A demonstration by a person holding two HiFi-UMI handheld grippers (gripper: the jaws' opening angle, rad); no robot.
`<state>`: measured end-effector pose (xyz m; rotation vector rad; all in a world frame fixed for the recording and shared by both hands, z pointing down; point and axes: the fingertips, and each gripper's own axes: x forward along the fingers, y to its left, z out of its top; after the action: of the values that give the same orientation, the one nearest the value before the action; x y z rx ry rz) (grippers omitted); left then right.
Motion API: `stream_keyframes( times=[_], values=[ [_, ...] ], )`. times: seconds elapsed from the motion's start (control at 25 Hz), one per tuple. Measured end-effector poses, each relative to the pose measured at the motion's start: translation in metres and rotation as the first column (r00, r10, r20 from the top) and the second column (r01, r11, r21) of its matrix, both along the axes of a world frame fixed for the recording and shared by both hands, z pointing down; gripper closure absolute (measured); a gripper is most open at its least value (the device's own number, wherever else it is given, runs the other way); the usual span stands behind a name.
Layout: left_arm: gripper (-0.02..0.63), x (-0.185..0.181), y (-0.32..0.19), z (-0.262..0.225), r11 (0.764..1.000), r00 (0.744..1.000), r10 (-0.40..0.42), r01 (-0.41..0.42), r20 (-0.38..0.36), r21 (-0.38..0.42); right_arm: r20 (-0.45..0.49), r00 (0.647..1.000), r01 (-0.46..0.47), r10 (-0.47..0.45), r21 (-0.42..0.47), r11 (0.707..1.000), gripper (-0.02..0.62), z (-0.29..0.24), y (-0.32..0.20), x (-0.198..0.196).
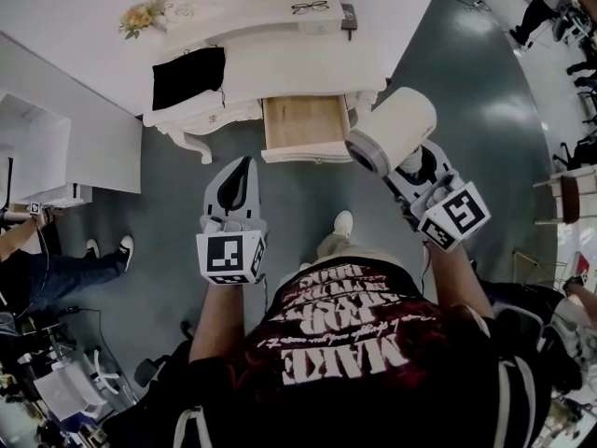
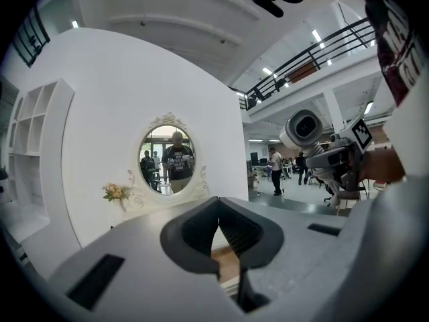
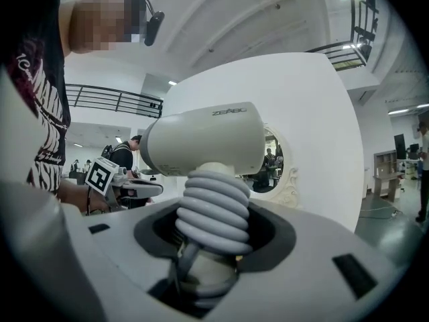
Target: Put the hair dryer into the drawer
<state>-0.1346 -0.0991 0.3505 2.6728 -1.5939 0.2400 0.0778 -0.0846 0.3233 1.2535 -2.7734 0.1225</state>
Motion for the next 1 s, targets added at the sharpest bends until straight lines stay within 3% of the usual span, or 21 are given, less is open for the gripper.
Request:
stream_keyframes(
  times=[0.6, 1.0],
  values=[
    [0.601, 0.026, -0.071, -0.002, 0.998, 0.998, -0.056, 0.056, 0.004, -0.010, -0.007, 0.996, 0.084, -0.084, -0.023, 0.996, 0.383, 0.001, -0.078, 0.021],
    [0.601, 0.063, -0.098, -0.013, 0.995, 0.995, -0.100, 0.100, 0.013, 0.020, 0.016, 0.990, 0.139, -0.139, -0.011, 0.990, 0.383, 0.003, -0.106, 0.060]
  ],
)
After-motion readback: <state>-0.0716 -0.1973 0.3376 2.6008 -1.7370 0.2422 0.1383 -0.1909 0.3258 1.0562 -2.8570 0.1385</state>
